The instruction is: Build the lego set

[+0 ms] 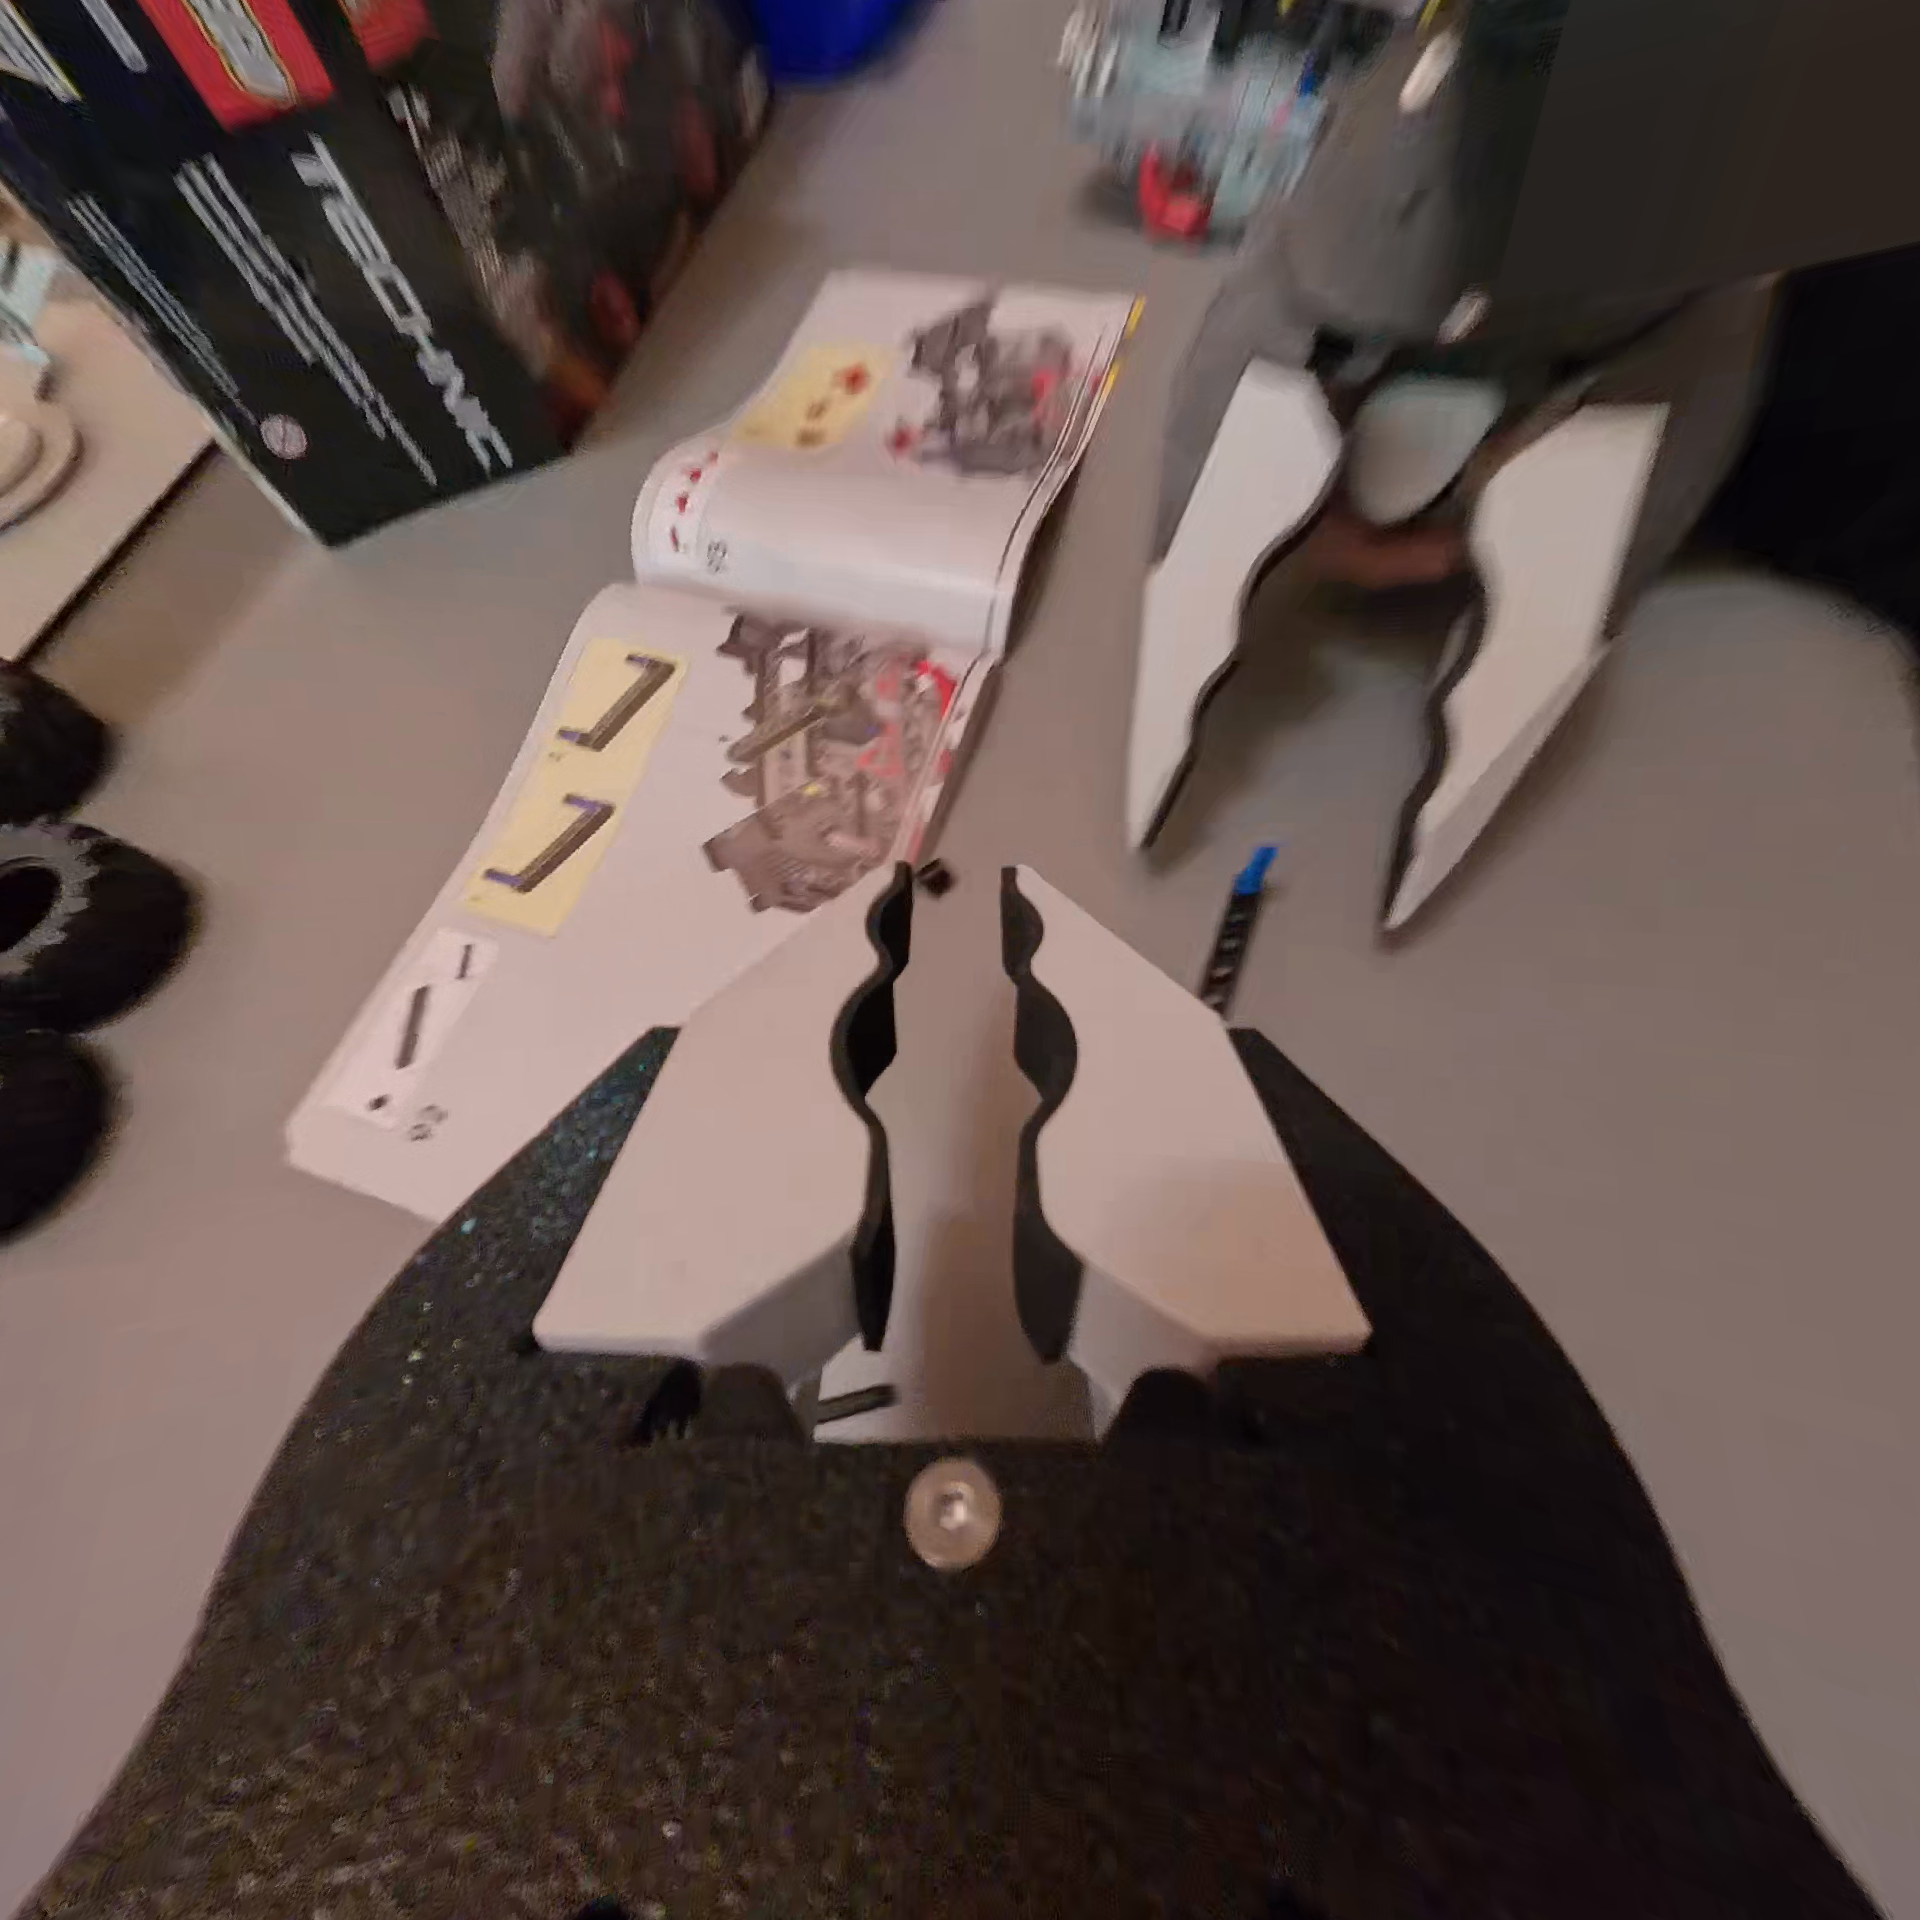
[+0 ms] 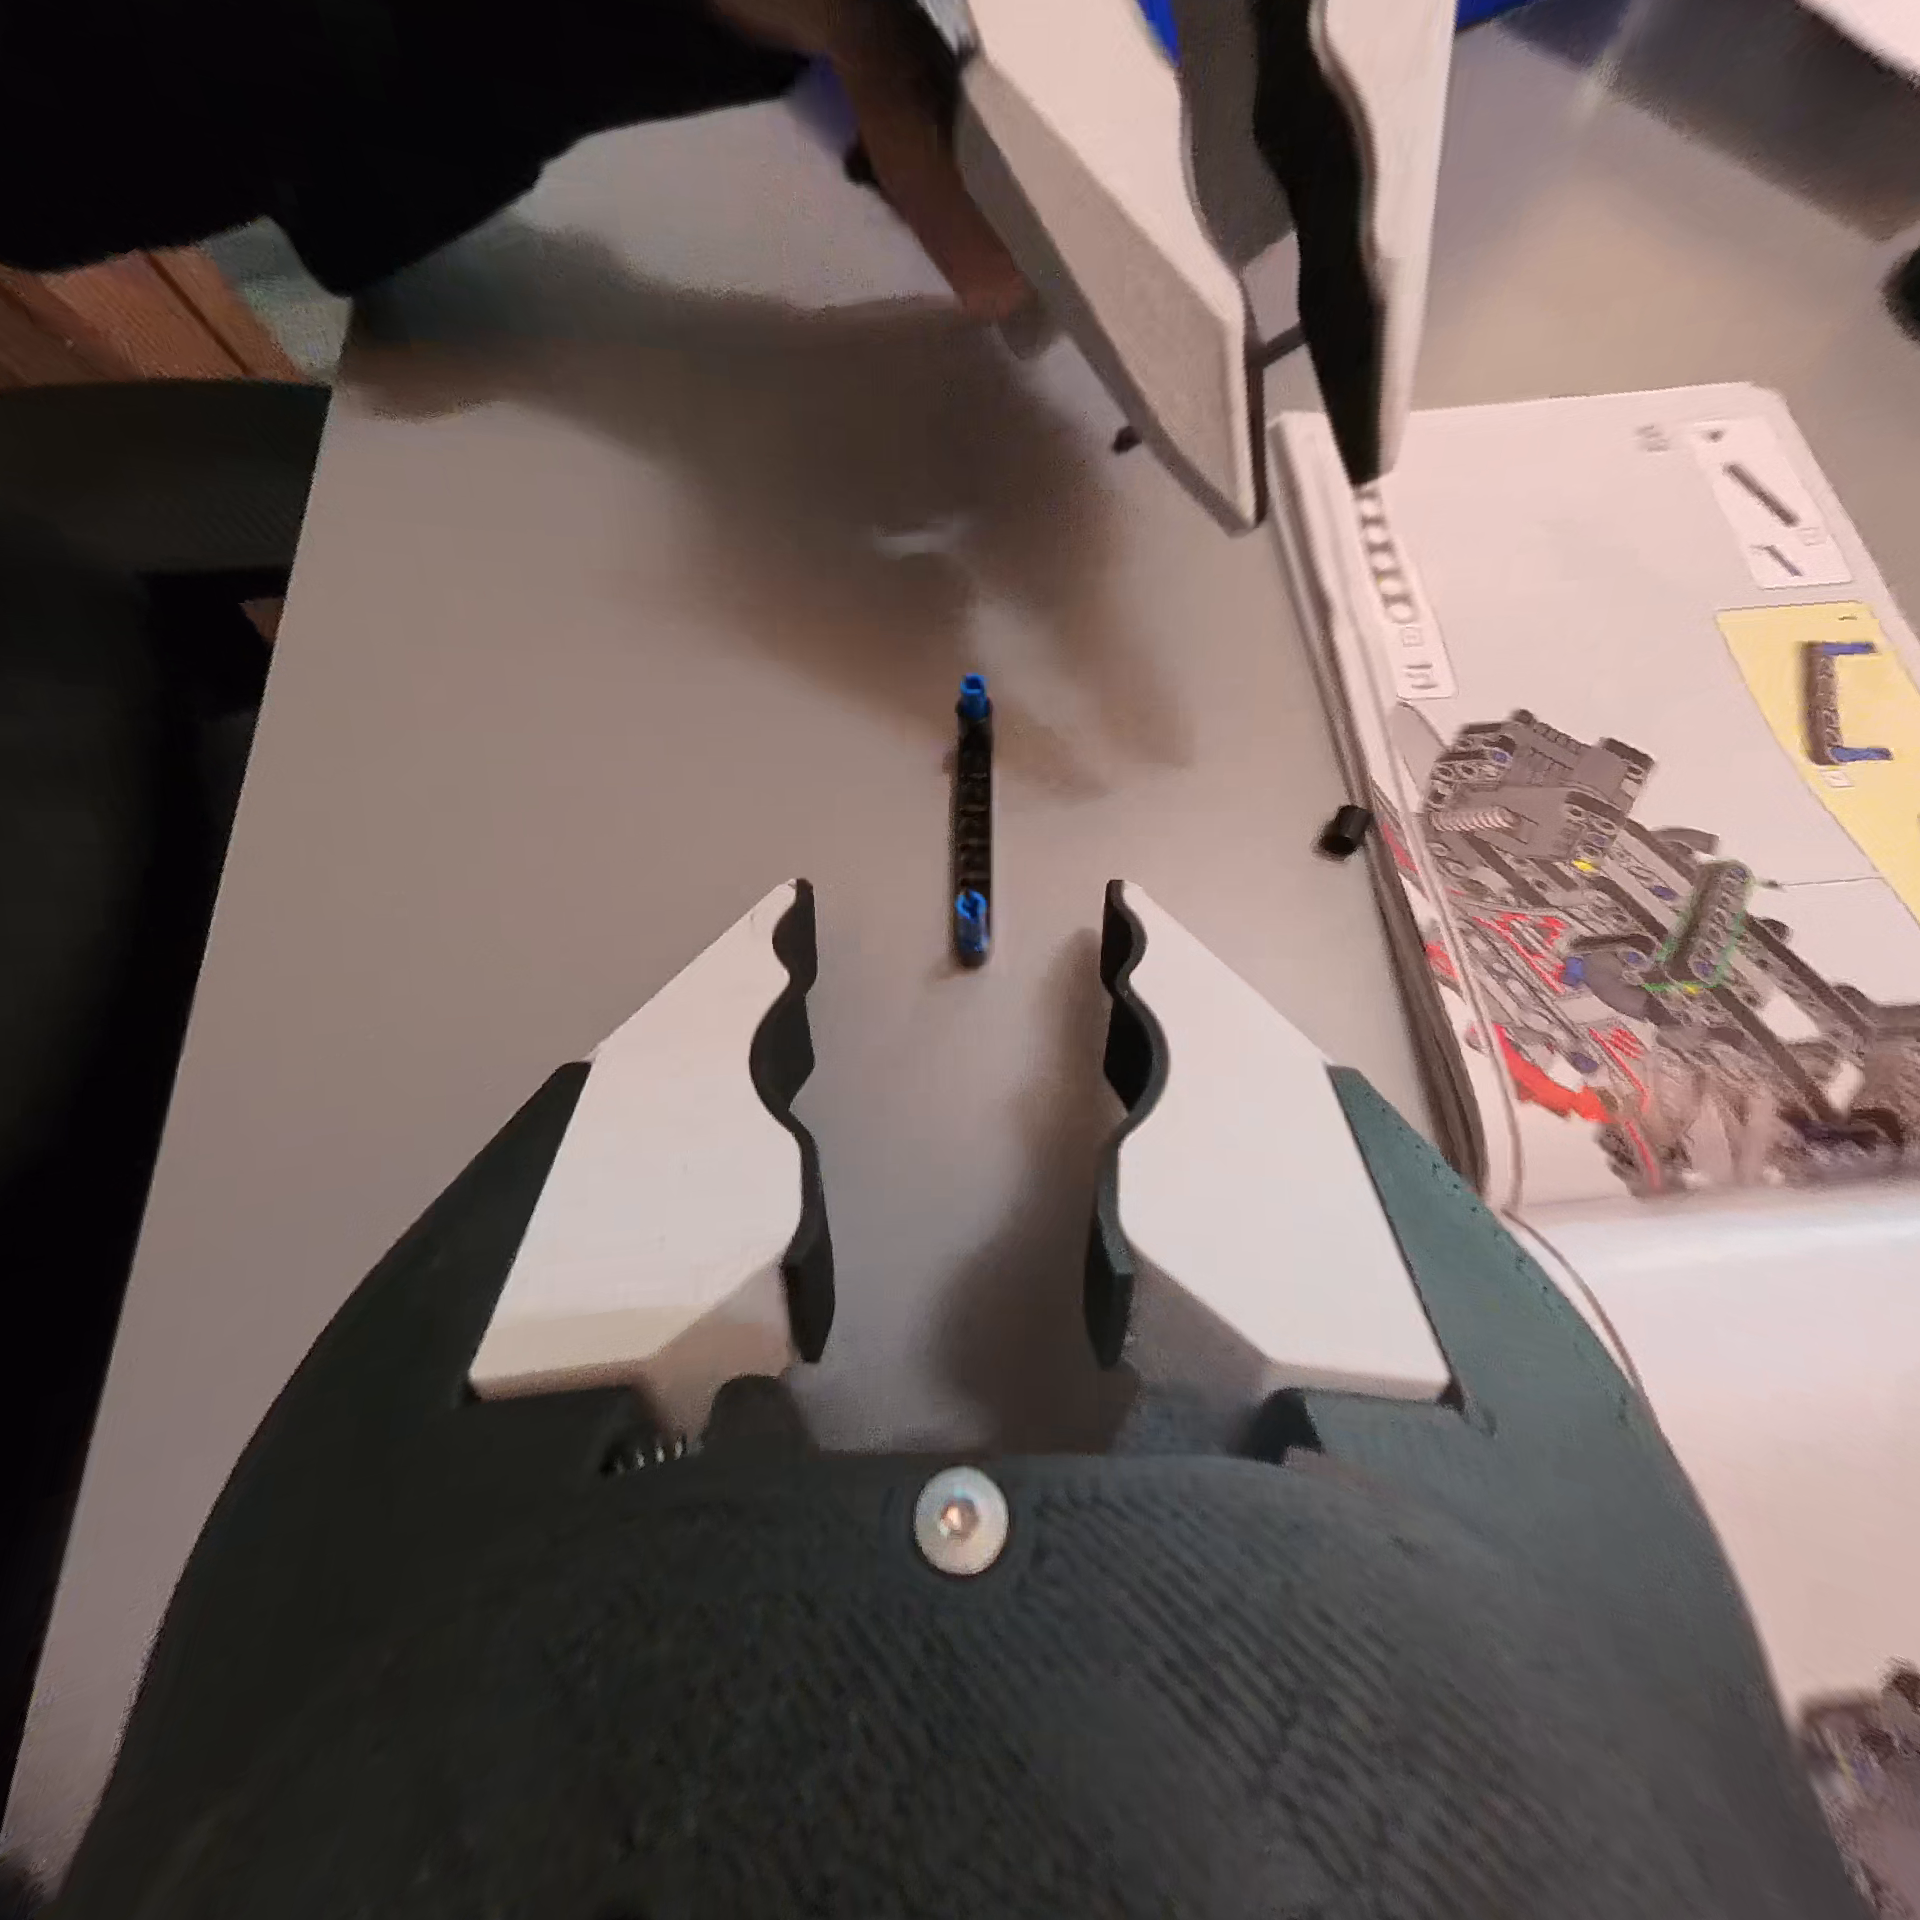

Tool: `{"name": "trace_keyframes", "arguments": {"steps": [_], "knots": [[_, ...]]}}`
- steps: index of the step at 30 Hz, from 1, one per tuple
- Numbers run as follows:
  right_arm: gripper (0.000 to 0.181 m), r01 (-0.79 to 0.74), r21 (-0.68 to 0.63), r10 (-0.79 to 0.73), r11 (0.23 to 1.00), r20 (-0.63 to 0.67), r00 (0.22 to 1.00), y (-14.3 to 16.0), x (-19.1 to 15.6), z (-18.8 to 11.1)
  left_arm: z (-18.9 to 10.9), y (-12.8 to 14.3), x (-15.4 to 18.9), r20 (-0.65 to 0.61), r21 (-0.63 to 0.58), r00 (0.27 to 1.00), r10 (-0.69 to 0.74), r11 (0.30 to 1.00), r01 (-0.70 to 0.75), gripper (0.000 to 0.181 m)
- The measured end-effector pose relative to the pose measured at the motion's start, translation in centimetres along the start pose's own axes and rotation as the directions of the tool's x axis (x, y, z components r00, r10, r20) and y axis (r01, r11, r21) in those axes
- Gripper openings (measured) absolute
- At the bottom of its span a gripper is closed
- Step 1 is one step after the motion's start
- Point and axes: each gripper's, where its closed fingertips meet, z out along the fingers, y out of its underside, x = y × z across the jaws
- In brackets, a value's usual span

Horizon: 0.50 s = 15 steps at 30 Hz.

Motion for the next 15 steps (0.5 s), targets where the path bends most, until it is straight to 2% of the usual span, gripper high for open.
{"name": "trace_keyframes", "arguments": {"steps": [2, 4, 7, 10, 15], "knots": [[0.051, -0.027, 0.041, 0.029, 0.999, -0.048, 0.998, 0.2, 1.0, -1.4, 1.4, 1.0, -1.4, 0.033, -0.154, 0.996, 0.082, 0.985, -0.076, 0.015], [0.047, -0.075, 0.087, 0.083, 0.993, -0.095, 0.992, 0.4, 2.1, -2.8, 2.9, 1.5, -1.7, -0.017, -0.249, 0.978, 0.206, 0.947, -0.204, 0.015], [0.042, -0.126, 0.151, 0.15, 0.98, -0.156, 0.976, 0.7, 3.4, -4.6, 4.8, 2.2, -0.6, -0.169, -0.304, 0.944, 0.283, 0.897, -0.323, 0.012], [0.04, -0.132, 0.172, 0.165, 0.976, -0.197, 0.966, 1.3, 3.9, -6.0, 5.5, 3.1, -0.4, -0.227, -0.345, 0.927, 0.299, 0.865, -0.364, 0.009], [0.037, -0.153, 0.184, 0.19, 0.971, -0.202, 0.961, 1.6, 4.1, -6.5, 5.5, 3.1, -0.2, -0.21, -0.343, 0.952, 0.222, 0.895, -0.285, 0.005]]}}
